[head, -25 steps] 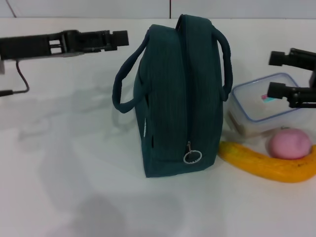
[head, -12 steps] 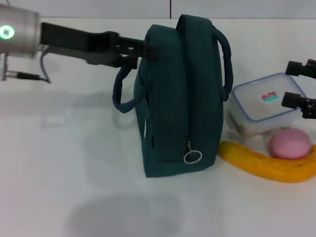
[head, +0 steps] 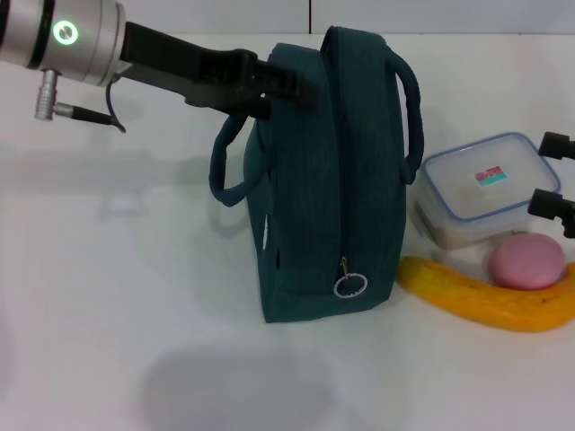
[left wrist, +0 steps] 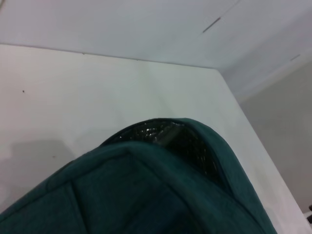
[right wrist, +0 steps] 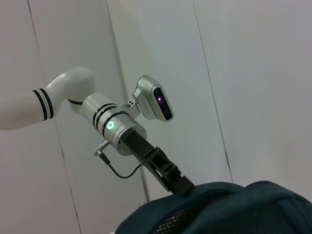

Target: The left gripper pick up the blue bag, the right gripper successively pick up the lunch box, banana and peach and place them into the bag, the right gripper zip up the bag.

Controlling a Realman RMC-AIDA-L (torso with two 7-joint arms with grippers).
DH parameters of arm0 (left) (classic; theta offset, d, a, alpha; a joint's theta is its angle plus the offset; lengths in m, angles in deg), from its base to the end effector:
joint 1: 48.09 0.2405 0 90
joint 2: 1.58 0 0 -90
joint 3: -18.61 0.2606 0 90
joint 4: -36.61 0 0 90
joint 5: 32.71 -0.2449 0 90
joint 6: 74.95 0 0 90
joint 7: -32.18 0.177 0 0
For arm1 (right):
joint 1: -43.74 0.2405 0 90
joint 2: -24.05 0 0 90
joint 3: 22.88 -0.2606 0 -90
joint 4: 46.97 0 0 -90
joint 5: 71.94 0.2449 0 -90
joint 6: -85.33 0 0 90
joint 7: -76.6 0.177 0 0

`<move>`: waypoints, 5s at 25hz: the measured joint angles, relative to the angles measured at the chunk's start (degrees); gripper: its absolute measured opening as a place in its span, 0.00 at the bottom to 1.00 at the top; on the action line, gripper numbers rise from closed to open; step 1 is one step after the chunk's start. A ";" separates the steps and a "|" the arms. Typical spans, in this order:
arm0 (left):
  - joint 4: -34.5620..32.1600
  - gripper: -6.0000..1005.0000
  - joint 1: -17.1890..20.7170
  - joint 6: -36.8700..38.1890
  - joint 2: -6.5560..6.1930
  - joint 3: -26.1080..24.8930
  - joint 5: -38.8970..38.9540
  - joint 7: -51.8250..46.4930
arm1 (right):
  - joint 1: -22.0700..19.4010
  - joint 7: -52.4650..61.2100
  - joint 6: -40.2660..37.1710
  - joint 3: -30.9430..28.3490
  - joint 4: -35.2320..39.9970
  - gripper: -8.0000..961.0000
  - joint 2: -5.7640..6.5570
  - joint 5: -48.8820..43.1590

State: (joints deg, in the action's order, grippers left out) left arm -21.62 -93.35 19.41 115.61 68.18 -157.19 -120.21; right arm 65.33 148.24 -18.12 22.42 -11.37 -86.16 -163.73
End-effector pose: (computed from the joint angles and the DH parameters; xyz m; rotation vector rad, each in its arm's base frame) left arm -0.1421 0.4334 0.0116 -2.6039 -1.6068 -0.3912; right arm 0.2868 0.3310 0.0528 -2.6183 0.3973 1.0403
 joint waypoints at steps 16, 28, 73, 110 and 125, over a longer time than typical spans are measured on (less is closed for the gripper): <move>2.74 0.73 -1.29 -0.03 -0.96 0.06 -3.44 -2.87 | -1.05 -0.02 -0.82 -0.04 0.00 0.89 -0.55 -0.05; 2.78 0.26 -1.13 0.19 -1.00 -0.20 -3.22 -3.89 | -1.74 -0.01 -0.75 -0.64 -1.89 0.89 -0.79 0.33; 2.85 0.06 2.54 0.20 1.93 0.00 -1.58 4.99 | 5.14 11.54 32.88 -32.03 -36.43 0.86 -5.70 -0.10; 2.86 0.06 2.63 0.12 1.99 0.00 -1.56 5.09 | 5.13 31.14 33.84 -32.74 -37.87 0.12 -5.71 0.57; 2.83 0.06 2.88 -0.13 1.99 0.00 -0.28 5.79 | 3.67 52.55 27.90 -32.73 -38.37 0.11 -5.64 6.22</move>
State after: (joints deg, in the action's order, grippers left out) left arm -18.79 -90.47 19.28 117.60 68.18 -157.47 -114.42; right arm 69.00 200.79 9.78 -10.31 -49.74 -91.80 -157.51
